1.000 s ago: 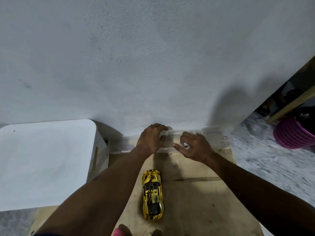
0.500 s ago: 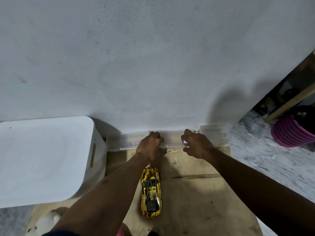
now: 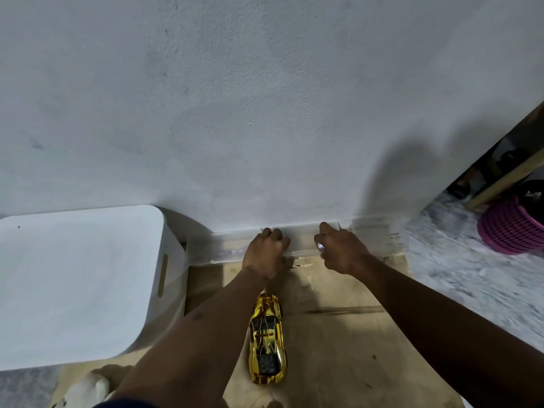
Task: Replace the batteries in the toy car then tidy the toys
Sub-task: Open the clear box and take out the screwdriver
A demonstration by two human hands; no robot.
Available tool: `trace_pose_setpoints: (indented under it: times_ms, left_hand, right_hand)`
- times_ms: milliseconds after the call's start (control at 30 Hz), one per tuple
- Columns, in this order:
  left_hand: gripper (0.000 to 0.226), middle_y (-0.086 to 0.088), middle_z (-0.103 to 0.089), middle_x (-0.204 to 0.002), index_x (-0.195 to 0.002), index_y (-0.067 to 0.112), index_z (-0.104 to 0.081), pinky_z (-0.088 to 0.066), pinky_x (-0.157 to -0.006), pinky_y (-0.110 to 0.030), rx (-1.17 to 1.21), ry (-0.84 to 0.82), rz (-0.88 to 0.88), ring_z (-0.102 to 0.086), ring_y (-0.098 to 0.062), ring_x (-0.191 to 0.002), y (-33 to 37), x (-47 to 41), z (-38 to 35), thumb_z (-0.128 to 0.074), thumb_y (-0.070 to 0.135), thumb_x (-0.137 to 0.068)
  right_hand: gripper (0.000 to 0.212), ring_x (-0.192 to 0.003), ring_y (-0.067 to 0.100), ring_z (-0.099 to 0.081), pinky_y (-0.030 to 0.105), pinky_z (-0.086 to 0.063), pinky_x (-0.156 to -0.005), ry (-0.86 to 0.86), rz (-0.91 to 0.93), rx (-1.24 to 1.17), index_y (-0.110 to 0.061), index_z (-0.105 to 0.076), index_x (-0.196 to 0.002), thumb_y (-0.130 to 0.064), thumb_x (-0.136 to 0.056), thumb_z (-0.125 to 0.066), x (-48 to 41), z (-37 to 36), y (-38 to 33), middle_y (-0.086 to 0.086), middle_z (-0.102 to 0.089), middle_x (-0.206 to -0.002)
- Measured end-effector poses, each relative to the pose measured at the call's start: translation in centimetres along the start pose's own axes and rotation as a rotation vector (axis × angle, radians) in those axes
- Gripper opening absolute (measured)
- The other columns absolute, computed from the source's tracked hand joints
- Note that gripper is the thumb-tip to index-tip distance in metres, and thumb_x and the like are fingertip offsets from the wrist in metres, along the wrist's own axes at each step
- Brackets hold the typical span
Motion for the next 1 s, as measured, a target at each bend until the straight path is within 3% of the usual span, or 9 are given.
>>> trace_pose_setpoints:
  times_ms: [367,467,567,767,1000]
  left_hand:
    - [0.039,-0.006,-0.051,-0.133,-0.126,0.013,-0.055,-0.046,-0.095,-0.034,0.058,-0.015,0.000,-0.041,-0.026,-0.126,0.0,0.6,0.4,-0.058,0.033,-0.093]
    - [0.044,-0.007,-0.051,-0.135,-0.129,0.012,-0.055,-0.048,-0.095,-0.038,0.129,-0.032,0.011,-0.041,-0.026,-0.129,-0.1,1.0,0.7,-0.057,0.037,-0.093]
    - [0.051,-0.008,-0.047,-0.143,-0.139,0.015,-0.050,-0.048,-0.098,-0.040,0.156,-0.045,0.001,-0.041,-0.026,-0.133,-0.2,1.6,1.0,-0.057,0.035,-0.093]
    - [0.050,-0.010,-0.048,-0.144,-0.134,0.012,-0.054,-0.047,-0.100,-0.039,0.168,-0.026,-0.024,-0.041,-0.027,-0.135,-0.4,2.3,1.0,-0.056,0.041,-0.093]
    - [0.043,-0.005,-0.050,-0.142,-0.134,0.016,-0.054,-0.044,-0.101,-0.032,0.143,0.025,-0.048,-0.042,-0.022,-0.135,-0.7,2.9,0.4,-0.053,0.033,-0.095]
  right_hand:
    - [0.008,-0.080,0.026,-0.046,0.030,-0.033,-0.064,0.011,-0.004,0.028,-0.020,-0.059,-0.091,-0.021,-0.086,-0.065,0.2,0.3,-0.3,-0.001,-0.049,-0.112]
    - [0.030,-0.085,0.024,-0.051,0.031,-0.040,-0.070,0.016,-0.008,-0.052,-0.022,-0.052,-0.084,-0.044,-0.084,-0.072,0.3,0.7,-0.3,-0.006,-0.048,-0.101]
    - [0.043,-0.084,0.021,-0.056,0.028,-0.037,-0.071,0.140,0.015,-0.092,-0.022,-0.053,-0.084,-0.064,-0.089,-0.055,1.2,1.1,-1.0,-0.009,-0.052,-0.094]
    - [0.052,-0.088,0.025,-0.067,0.034,-0.049,-0.073,0.153,0.077,-0.015,-0.022,-0.061,-0.110,-0.063,-0.098,-0.031,3.4,-1.2,-3.5,-0.003,-0.065,-0.108]
    - [0.043,-0.076,0.023,-0.069,0.036,-0.052,-0.064,0.169,0.035,0.121,-0.023,-0.059,-0.107,-0.057,-0.099,-0.034,4.9,-6.3,-4.2,-0.002,-0.067,-0.102]
Point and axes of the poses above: each hand's wrist, its own x-axis away from the middle knuckle, its own z-axis out of the back of the hand, y = z × x, the point moved 1 cm from there along -x, towards the middle knuckle
